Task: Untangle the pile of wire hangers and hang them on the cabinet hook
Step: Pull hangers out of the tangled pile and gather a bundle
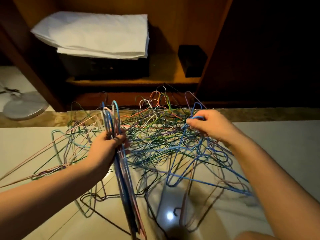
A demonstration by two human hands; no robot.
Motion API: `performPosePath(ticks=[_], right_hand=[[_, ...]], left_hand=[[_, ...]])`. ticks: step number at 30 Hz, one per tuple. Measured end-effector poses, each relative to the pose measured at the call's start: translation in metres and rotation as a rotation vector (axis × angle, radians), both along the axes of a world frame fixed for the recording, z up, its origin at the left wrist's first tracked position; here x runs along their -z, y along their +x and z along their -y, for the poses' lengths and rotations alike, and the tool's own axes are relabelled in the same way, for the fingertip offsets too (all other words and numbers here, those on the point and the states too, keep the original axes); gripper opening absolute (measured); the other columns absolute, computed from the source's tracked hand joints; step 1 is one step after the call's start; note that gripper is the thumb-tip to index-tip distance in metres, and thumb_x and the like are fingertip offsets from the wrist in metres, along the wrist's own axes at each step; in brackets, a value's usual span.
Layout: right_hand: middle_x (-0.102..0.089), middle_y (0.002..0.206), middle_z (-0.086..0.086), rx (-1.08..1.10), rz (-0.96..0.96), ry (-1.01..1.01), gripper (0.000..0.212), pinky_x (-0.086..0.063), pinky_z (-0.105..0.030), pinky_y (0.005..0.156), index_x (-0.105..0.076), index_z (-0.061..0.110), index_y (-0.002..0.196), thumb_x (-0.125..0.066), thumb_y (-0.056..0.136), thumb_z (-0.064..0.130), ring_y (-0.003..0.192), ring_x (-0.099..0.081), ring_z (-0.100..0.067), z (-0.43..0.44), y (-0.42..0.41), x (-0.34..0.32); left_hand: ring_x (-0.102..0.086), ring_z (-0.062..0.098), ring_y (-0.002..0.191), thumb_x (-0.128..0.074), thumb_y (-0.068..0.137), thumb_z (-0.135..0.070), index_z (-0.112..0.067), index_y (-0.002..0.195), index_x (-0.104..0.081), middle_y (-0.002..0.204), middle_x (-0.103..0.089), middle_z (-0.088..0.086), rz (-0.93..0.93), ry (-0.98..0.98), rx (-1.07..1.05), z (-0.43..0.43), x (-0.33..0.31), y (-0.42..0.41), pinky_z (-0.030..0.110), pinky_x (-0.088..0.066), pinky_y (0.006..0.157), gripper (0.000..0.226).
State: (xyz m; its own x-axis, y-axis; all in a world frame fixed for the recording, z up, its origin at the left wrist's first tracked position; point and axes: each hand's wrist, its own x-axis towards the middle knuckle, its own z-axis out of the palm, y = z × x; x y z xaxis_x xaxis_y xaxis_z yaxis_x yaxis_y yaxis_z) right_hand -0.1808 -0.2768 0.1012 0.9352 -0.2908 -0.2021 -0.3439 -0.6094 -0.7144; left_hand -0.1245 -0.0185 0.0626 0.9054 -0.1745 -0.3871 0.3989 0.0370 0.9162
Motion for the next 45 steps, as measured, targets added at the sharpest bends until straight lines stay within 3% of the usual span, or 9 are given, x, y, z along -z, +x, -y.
performPosePath(ticks=[4,9,14,19,24,29,35,41,45], right_hand=[[-0.05,0.053,0.001,0.089,0.332,-0.18,0.025,-0.038,-0.033,0.055,-0.054,0.021,0.07,-0.055,0.089,0.037,0.057,-0.051,-0.023,-0.042,0.009,-0.004],[-0.056,0.061,-0.004,0.067,0.158,0.138,0.023,-0.052,-0.043,0.065,-0.048,0.02,0.068,-0.056,0.09,0.022,0.057,-0.056,-0.026,-0.093,0.032,0.008],[-0.053,0.066,-0.003,-0.051,0.112,0.599,0.02,-0.047,-0.012,0.049,-0.05,0.013,0.074,-0.05,0.094,0.008,0.051,-0.052,-0.005,-0.13,0.044,-0.003],[-0.054,0.064,-0.001,-0.033,0.174,0.77,0.023,-0.047,-0.01,0.052,-0.056,0.007,0.074,-0.048,0.095,0.014,0.053,-0.051,-0.004,-0.139,0.044,-0.017],[-0.053,0.062,-0.002,0.042,0.179,0.806,0.029,-0.047,-0.012,0.052,-0.055,0.007,0.069,-0.048,0.096,0.018,0.053,-0.05,-0.006,-0.139,0.043,-0.018],[-0.055,0.066,-0.001,0.022,0.172,0.752,0.025,-0.049,-0.015,0.053,-0.053,0.008,0.077,-0.044,0.097,0.019,0.057,-0.053,-0.006,-0.13,0.037,-0.013],[-0.064,0.082,-0.006,-0.052,0.269,0.322,0.022,-0.052,-0.042,0.069,-0.055,0.028,0.077,-0.046,0.096,0.023,0.081,-0.062,-0.03,-0.09,0.02,0.019],[-0.057,0.068,0.0,0.094,0.051,0.256,0.018,-0.043,-0.018,0.057,-0.061,0.012,0.082,-0.048,0.094,0.008,0.058,-0.055,0.0,-0.024,-0.012,0.113],[-0.058,0.072,-0.007,0.39,-0.166,0.175,0.02,-0.047,-0.024,0.058,-0.06,0.017,0.074,-0.05,0.092,0.013,0.065,-0.058,-0.018,0.037,-0.037,0.187]], left_hand=[[-0.06,0.02,0.076,-0.048,0.093,-0.002,-0.01,0.097,-0.058,0.087,-0.06,0.009,-0.017,0.016,0.0,-0.001,0.003,-0.002,0.031,-0.052,0.066,0.014],[-0.056,0.018,0.068,-0.048,0.091,0.005,-0.013,0.088,-0.057,0.078,-0.056,0.008,0.002,0.025,0.043,0.003,0.006,-0.006,0.027,-0.05,0.062,0.02],[-0.058,0.019,0.074,-0.054,0.087,0.004,-0.012,0.092,-0.06,0.083,-0.061,0.009,-0.009,-0.002,0.103,0.004,0.009,-0.011,0.018,-0.052,0.056,0.017],[-0.062,0.025,0.086,-0.059,0.084,0.002,-0.002,0.111,-0.058,0.095,-0.064,0.013,-0.012,-0.016,0.156,-0.002,0.011,-0.009,0.023,-0.055,0.067,0.027],[-0.066,0.019,0.074,-0.061,0.08,0.007,0.0,0.109,-0.058,0.084,-0.066,0.009,-0.005,0.008,0.189,0.002,0.009,-0.01,0.027,-0.054,0.069,0.03],[-0.063,0.029,0.086,-0.063,0.079,0.007,-0.006,0.104,-0.062,0.091,-0.067,0.016,0.024,0.1,0.208,0.006,0.008,-0.014,0.04,-0.049,0.08,0.028],[-0.062,0.021,0.077,-0.059,0.079,0.012,-0.012,0.09,-0.061,0.085,-0.066,0.011,0.053,0.106,0.255,0.021,0.009,-0.019,0.026,-0.052,0.068,0.026],[-0.066,0.011,0.063,-0.057,0.083,0.008,-0.013,0.098,-0.059,0.089,-0.065,0.008,0.02,0.144,0.355,0.044,0.017,-0.025,0.027,-0.056,0.067,0.026],[-0.066,0.01,0.057,-0.049,0.086,0.009,-0.01,0.097,-0.057,0.091,-0.058,0.011,-0.109,0.049,0.375,0.062,0.017,-0.025,0.031,-0.058,0.062,0.023]])
